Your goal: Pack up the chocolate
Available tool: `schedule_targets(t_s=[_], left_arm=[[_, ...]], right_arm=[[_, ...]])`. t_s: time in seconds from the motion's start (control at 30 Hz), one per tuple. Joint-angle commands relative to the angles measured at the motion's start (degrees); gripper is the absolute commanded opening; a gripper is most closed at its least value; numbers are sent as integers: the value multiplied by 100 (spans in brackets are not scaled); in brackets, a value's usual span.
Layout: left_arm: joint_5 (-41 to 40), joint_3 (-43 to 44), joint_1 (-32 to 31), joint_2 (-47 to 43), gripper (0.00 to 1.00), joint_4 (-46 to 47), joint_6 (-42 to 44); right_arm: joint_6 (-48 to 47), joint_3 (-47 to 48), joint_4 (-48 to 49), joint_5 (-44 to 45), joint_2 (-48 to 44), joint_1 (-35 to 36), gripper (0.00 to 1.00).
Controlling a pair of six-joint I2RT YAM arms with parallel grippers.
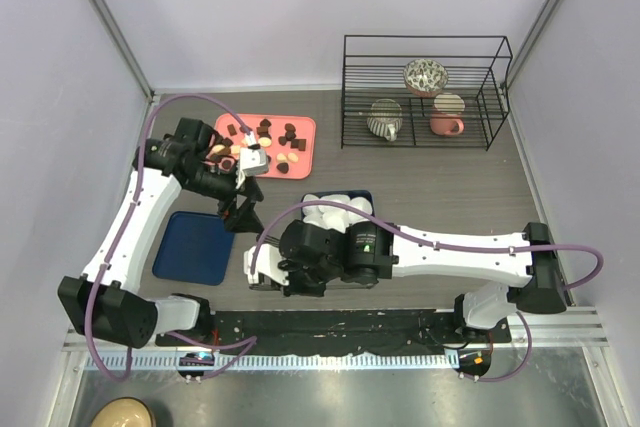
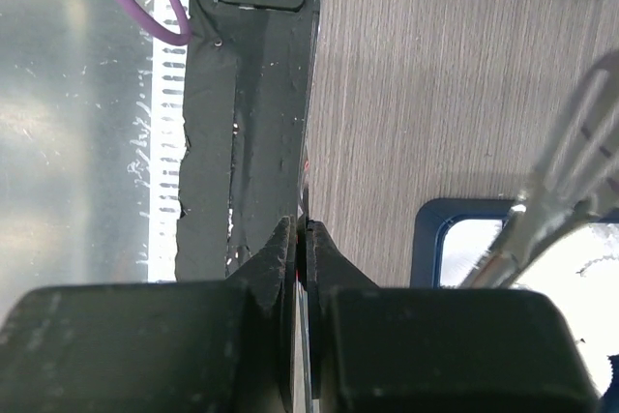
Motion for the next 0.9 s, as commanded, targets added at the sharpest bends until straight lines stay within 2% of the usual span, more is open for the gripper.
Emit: schedule_targets(t_s=[0.0, 0.47, 0.63, 0.87], left_arm=[[343, 91, -38, 14, 86, -1819, 863], [264, -271, -522, -136, 89, -1828, 811], [194, -42, -539, -153, 90, -1837, 601], [395, 757, -531, 14, 94, -1828, -41]], right_arm=[[-235, 302, -25, 52, -61, -17, 1], [-463, 452, -297, 316, -17, -105, 1], [-542, 417, -394, 377, 44, -141, 1], [-612, 408, -438, 561, 159, -141, 1]])
